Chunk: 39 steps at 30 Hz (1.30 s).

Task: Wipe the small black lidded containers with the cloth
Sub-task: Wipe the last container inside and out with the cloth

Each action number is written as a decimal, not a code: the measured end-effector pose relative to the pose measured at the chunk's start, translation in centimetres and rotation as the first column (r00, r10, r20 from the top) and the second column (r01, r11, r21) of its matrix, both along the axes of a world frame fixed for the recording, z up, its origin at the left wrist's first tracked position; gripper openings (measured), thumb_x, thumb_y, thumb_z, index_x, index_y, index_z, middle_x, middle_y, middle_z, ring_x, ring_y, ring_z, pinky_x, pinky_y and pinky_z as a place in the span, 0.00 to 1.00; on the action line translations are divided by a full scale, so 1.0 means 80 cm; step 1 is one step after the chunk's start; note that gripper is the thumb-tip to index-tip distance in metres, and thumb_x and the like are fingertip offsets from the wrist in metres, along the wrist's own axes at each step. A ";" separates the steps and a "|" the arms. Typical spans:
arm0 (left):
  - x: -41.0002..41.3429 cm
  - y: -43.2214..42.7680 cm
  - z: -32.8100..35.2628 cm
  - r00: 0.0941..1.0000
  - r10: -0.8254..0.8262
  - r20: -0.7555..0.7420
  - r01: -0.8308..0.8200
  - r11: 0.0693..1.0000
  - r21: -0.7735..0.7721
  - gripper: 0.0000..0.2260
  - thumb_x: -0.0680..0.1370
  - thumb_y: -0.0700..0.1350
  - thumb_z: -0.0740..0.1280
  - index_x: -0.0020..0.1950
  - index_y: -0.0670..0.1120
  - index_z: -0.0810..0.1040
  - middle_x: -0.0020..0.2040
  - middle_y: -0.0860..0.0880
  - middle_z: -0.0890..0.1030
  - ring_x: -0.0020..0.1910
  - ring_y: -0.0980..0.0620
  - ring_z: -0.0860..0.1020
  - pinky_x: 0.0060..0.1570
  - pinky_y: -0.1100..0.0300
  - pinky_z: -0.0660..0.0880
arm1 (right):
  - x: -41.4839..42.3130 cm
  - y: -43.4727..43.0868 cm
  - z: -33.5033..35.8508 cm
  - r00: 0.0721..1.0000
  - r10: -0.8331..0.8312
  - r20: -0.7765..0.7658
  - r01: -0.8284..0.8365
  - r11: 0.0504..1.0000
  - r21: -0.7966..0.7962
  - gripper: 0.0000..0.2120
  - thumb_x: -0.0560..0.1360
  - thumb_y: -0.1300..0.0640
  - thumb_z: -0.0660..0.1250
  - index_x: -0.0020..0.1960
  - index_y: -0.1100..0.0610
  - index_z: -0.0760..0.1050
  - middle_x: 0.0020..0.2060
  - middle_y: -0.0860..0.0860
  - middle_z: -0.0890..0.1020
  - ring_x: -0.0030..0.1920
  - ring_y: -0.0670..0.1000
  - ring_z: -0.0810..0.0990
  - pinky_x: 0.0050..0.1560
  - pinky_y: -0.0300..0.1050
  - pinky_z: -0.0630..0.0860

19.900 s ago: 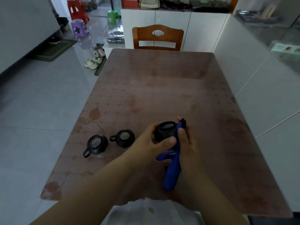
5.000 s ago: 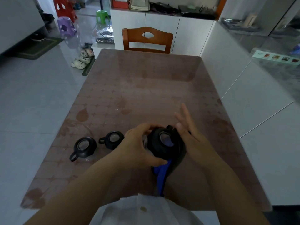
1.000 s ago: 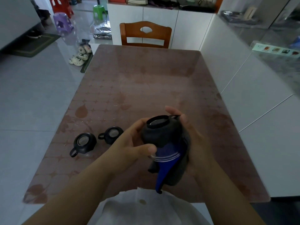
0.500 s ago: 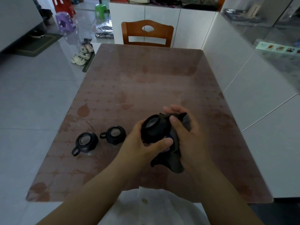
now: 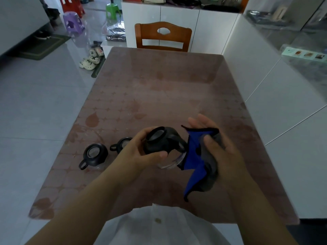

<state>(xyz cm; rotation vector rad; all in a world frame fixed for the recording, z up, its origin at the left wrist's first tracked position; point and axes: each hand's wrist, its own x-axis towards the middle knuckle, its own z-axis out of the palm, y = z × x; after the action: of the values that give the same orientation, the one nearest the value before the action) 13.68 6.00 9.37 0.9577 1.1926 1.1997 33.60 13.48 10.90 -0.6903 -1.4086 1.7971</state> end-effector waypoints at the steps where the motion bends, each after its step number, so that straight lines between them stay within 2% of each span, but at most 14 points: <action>1: 0.000 0.000 0.000 0.999 -0.043 -0.005 0.043 0.999 0.010 0.30 0.60 0.48 0.75 0.61 0.53 0.73 0.59 0.53 0.79 0.58 0.53 0.79 0.52 0.62 0.77 | -0.003 0.002 0.000 0.998 -0.054 -0.031 0.053 0.998 -0.038 0.28 0.67 0.39 0.70 0.64 0.47 0.73 0.65 0.47 0.77 0.67 0.53 0.73 0.65 0.48 0.72; 4: 0.004 0.003 0.000 0.986 -0.139 -0.088 0.144 0.988 0.051 0.33 0.61 0.44 0.76 0.65 0.49 0.71 0.61 0.51 0.78 0.61 0.50 0.77 0.58 0.58 0.76 | -0.023 -0.004 0.001 1.000 -0.008 -0.030 0.006 0.998 -0.069 0.27 0.70 0.36 0.65 0.63 0.51 0.75 0.63 0.51 0.78 0.65 0.53 0.75 0.62 0.47 0.74; 6: 0.005 0.004 0.003 0.977 -0.165 -0.134 0.176 0.982 0.074 0.36 0.61 0.44 0.78 0.67 0.46 0.69 0.63 0.49 0.77 0.63 0.50 0.76 0.60 0.56 0.75 | -0.034 -0.014 0.003 0.997 0.065 0.038 -0.063 0.996 -0.064 0.24 0.74 0.40 0.62 0.64 0.53 0.74 0.60 0.53 0.80 0.60 0.54 0.79 0.55 0.45 0.77; 8: 0.003 0.005 0.005 0.975 -0.177 -0.132 0.189 0.979 0.081 0.37 0.61 0.48 0.79 0.67 0.46 0.69 0.63 0.49 0.77 0.63 0.50 0.76 0.59 0.57 0.75 | -0.038 -0.020 0.003 0.996 0.048 0.076 -0.044 0.997 -0.059 0.19 0.75 0.47 0.59 0.62 0.52 0.75 0.56 0.51 0.82 0.57 0.51 0.81 0.52 0.41 0.78; 14: 0.007 0.006 0.002 0.965 -0.202 -0.166 0.216 0.973 0.075 0.35 0.63 0.47 0.78 0.67 0.47 0.70 0.65 0.47 0.75 0.65 0.47 0.74 0.64 0.48 0.73 | -0.034 -0.016 -0.012 0.999 -0.029 0.034 0.034 0.989 -0.141 0.16 0.76 0.51 0.60 0.61 0.51 0.77 0.59 0.50 0.80 0.58 0.51 0.80 0.53 0.43 0.77; 17: 0.014 0.008 0.003 0.960 -0.238 -0.147 0.253 0.963 0.095 0.36 0.61 0.48 0.79 0.67 0.51 0.70 0.65 0.49 0.75 0.66 0.47 0.73 0.65 0.49 0.71 | -0.026 -0.009 -0.014 0.999 -0.039 0.026 0.044 0.976 -0.211 0.15 0.76 0.51 0.61 0.61 0.51 0.77 0.62 0.50 0.79 0.62 0.52 0.78 0.60 0.50 0.75; 21: 0.023 0.014 0.000 0.940 -0.284 -0.192 0.310 0.942 0.127 0.43 0.62 0.38 0.78 0.71 0.54 0.62 0.66 0.52 0.74 0.68 0.48 0.71 0.67 0.50 0.69 | -0.013 -0.002 -0.024 0.998 0.031 0.063 -0.003 0.918 -0.396 0.19 0.76 0.47 0.64 0.63 0.53 0.75 0.62 0.57 0.78 0.61 0.60 0.78 0.63 0.61 0.72; 25: 0.028 0.027 -0.007 0.886 -0.336 -0.319 0.379 0.922 0.080 0.46 0.63 0.42 0.79 0.72 0.64 0.56 0.69 0.60 0.71 0.70 0.58 0.68 0.68 0.59 0.67 | 0.008 0.001 -0.032 0.998 -0.008 0.062 0.037 0.878 -0.477 0.21 0.70 0.46 0.62 0.56 0.58 0.79 0.49 0.55 0.85 0.48 0.52 0.84 0.43 0.42 0.81; 29: 0.037 0.045 -0.017 0.867 -0.243 -0.434 0.276 0.961 0.013 0.37 0.60 0.54 0.79 0.64 0.65 0.66 0.63 0.66 0.71 0.64 0.64 0.70 0.61 0.62 0.70 | 0.016 0.014 -0.038 0.992 -0.108 0.071 0.127 0.908 -0.400 0.20 0.73 0.48 0.59 0.57 0.59 0.77 0.51 0.54 0.84 0.50 0.52 0.83 0.47 0.46 0.81; 31: 0.044 0.051 -0.023 0.882 -0.099 -0.461 0.120 0.993 0.017 0.29 0.60 0.55 0.78 0.57 0.63 0.70 0.58 0.65 0.74 0.58 0.66 0.73 0.56 0.62 0.70 | 0.016 0.023 -0.042 0.976 -0.181 0.118 0.212 0.914 -0.347 0.22 0.71 0.46 0.59 0.58 0.59 0.77 0.53 0.54 0.83 0.51 0.52 0.83 0.48 0.45 0.80; 33: 0.052 0.054 -0.023 0.908 -0.008 -0.420 0.022 0.999 0.028 0.22 0.63 0.54 0.73 0.55 0.64 0.71 0.55 0.67 0.77 0.56 0.67 0.74 0.57 0.60 0.71 | 0.014 0.029 -0.045 0.956 -0.251 0.151 0.289 0.896 -0.337 0.25 0.69 0.42 0.59 0.57 0.57 0.78 0.53 0.54 0.83 0.52 0.52 0.83 0.47 0.44 0.79; 35: 0.063 0.054 -0.015 0.937 -0.038 -0.349 0.043 0.999 0.007 0.23 0.66 0.55 0.71 0.59 0.66 0.69 0.56 0.71 0.76 0.58 0.70 0.73 0.60 0.67 0.72 | 0.008 0.030 -0.048 0.928 -0.320 0.191 0.365 0.883 -0.296 0.25 0.68 0.39 0.59 0.56 0.54 0.79 0.52 0.53 0.83 0.51 0.52 0.83 0.47 0.45 0.79; 37: 0.076 0.054 -0.010 0.935 -0.085 -0.344 0.088 0.996 -0.006 0.29 0.65 0.58 0.73 0.60 0.69 0.62 0.57 0.76 0.72 0.57 0.79 0.68 0.55 0.80 0.67 | 0.002 0.029 -0.048 0.915 -0.334 0.228 0.381 0.900 -0.212 0.23 0.71 0.40 0.58 0.57 0.52 0.77 0.52 0.51 0.83 0.49 0.49 0.83 0.47 0.45 0.80; 39: 0.088 0.055 -0.013 0.924 -0.033 -0.381 0.026 0.999 -0.023 0.31 0.59 0.60 0.73 0.56 0.69 0.61 0.55 0.73 0.68 0.52 0.84 0.66 0.50 0.83 0.65 | -0.005 0.026 -0.048 0.912 -0.331 0.241 0.373 0.915 -0.156 0.17 0.76 0.44 0.56 0.59 0.50 0.74 0.51 0.48 0.81 0.45 0.41 0.83 0.43 0.38 0.80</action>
<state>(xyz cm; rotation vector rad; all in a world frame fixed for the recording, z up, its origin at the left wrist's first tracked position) 20.75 10.38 8.37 1.2305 1.4850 1.0018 33.23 15.58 7.05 -1.1923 -1.1484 1.6202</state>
